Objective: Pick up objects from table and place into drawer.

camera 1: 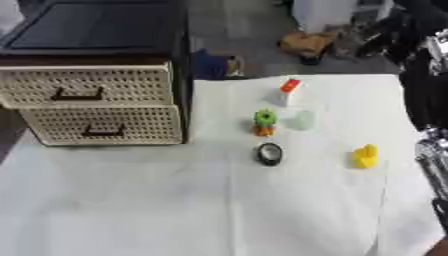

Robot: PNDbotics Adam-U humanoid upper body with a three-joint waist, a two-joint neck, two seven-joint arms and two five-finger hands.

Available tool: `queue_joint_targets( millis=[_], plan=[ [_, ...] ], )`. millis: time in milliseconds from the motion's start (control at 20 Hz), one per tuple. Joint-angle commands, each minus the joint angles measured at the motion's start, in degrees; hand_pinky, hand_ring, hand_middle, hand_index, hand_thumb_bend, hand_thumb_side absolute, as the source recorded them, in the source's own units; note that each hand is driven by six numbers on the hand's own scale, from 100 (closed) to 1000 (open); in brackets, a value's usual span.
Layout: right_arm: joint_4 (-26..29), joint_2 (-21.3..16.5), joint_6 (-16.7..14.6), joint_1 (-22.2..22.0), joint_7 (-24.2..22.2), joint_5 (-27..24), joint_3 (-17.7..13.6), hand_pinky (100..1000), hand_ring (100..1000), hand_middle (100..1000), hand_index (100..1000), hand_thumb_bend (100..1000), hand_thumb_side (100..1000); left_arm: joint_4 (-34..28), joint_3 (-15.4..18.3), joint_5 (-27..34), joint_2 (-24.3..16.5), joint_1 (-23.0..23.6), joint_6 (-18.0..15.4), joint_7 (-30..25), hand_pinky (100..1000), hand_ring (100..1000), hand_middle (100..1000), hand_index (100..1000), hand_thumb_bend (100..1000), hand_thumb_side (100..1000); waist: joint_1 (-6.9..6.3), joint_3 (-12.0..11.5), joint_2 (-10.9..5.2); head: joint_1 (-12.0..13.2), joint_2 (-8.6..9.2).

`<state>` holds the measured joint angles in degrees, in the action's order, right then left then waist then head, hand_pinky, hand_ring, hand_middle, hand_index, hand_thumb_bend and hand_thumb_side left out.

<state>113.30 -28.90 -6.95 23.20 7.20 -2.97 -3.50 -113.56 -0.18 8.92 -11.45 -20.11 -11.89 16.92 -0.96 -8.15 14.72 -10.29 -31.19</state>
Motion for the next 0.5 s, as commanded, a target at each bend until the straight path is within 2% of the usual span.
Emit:
queue_joint_targets(
  millis=[50,300,500],
  plan=[
    [1.3,-0.8,0.0,0.6,0.0,0.1,-0.5,643,541,599,935,100,1000,-1.0,0.3,-0.3,-0.6,-0.6,-0.1,0.0,360,446,523,732,100,1000,-0.06,0.1,-0.91,-0.3,0.24],
    [1.3,-0.7,0.2,0.6,0.0,0.1,-0.5,643,541,599,935,100,1000,-1.0,0.4,-0.4,-1.0,-0.5,-0.3,0.1,361,448,528,734,100,1000,-0.2,0.2,-1.03,-0.5,0.3],
    [1.3,-0.8,0.2,0.6,0.1,0.2,-0.6,644,542,599,935,100,1000,-1.0,0.7,-1.9,-3.3,-0.7,-1.9,0.3,361,454,541,746,100,1000,-0.45,0.2,-1.19,-0.7,-0.93]
  ],
)
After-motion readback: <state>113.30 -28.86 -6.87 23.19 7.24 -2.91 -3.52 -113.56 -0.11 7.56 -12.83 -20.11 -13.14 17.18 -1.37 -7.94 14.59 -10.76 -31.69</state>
